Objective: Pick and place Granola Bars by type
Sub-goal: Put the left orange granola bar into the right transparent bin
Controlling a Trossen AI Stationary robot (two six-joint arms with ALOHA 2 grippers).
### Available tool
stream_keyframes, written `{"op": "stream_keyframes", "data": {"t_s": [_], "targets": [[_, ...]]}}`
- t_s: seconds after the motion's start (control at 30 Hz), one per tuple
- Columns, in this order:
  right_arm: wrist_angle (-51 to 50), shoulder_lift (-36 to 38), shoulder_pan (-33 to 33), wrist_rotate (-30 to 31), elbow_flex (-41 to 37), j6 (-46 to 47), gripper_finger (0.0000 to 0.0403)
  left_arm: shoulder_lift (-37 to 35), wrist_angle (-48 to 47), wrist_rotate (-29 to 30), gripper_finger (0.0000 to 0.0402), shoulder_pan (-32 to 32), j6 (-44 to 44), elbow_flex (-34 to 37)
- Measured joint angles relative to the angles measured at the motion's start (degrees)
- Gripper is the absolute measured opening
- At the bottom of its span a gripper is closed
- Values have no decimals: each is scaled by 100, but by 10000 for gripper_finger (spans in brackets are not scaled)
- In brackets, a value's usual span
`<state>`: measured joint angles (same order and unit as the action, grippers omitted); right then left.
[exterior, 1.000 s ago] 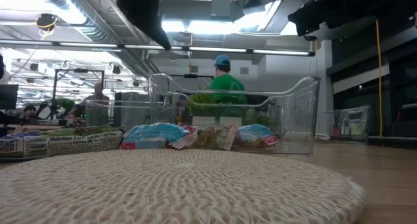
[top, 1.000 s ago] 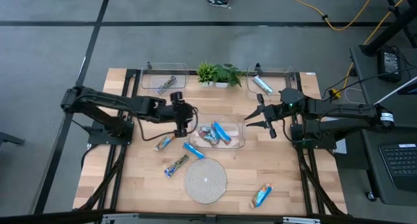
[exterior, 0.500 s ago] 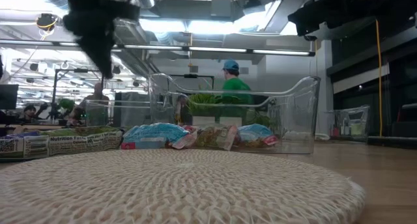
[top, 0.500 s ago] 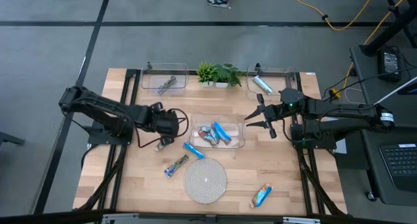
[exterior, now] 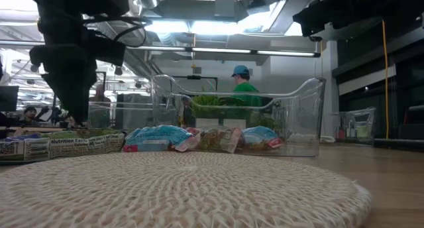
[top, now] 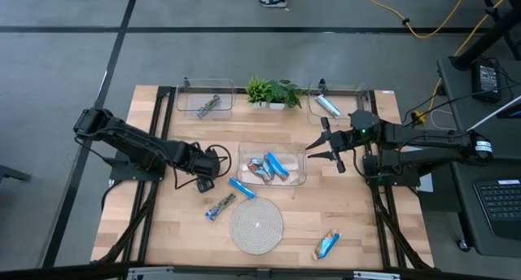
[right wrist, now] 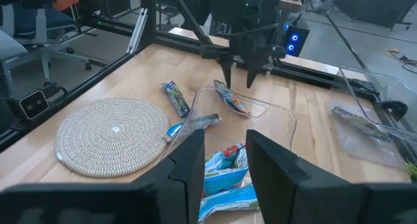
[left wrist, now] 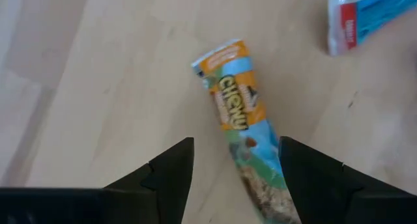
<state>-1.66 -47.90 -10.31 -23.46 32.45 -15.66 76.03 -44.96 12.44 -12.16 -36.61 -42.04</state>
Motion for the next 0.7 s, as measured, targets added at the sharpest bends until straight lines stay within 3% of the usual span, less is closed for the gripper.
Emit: {"op": "stream_keyframes", "data": {"t_s": [0.37, 0.7], "targets": [[-1, 0, 0, -2, 0, 0, 116, 8, 662, -148, 265, -99, -24, 350], [-3, 0, 0, -2, 0, 0, 116, 13, 1216, 52, 263, -99, -76, 743]]}}
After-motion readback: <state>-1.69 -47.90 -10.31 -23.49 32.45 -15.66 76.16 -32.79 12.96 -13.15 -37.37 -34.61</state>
